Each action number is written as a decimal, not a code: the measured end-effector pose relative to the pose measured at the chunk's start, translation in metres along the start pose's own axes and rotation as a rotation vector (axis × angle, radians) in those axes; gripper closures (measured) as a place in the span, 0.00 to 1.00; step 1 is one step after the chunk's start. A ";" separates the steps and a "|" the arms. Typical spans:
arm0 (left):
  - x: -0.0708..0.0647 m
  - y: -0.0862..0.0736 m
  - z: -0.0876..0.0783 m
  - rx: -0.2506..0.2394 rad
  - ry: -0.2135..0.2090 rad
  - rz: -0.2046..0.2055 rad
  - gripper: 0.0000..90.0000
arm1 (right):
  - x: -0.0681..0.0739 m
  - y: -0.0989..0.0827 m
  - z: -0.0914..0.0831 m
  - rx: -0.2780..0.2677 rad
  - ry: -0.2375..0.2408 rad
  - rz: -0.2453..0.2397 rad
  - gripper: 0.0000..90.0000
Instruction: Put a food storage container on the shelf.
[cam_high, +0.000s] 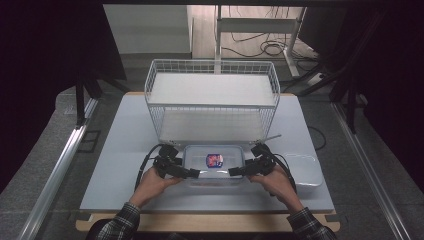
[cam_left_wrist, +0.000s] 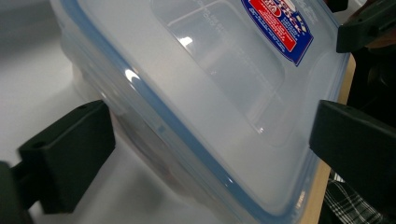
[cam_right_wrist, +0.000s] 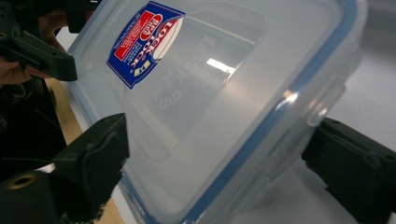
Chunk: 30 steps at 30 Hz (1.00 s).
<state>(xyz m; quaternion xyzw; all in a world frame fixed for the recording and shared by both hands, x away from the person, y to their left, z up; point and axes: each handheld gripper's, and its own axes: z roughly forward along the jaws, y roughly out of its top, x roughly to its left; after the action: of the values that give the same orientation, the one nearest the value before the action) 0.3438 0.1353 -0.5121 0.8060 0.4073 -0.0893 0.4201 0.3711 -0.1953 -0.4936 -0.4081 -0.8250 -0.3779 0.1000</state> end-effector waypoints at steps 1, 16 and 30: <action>-0.002 -0.001 -0.003 0.006 0.006 0.015 0.04 | 0.001 0.000 -0.001 -0.003 -0.003 -0.004 0.14; 0.002 -0.026 -0.030 -0.159 -0.085 -0.080 0.52 | 0.005 -0.016 -0.031 -0.123 0.025 0.018 0.50; -0.003 -0.024 -0.037 -0.215 -0.030 -0.063 0.59 | 0.017 -0.020 -0.032 -0.205 -0.046 -0.067 0.54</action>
<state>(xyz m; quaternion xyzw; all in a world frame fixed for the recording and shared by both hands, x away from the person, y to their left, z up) 0.3173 0.1689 -0.5020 0.7418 0.4334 -0.0701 0.5070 0.3405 -0.2153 -0.4735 -0.3969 -0.7974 -0.4539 0.0261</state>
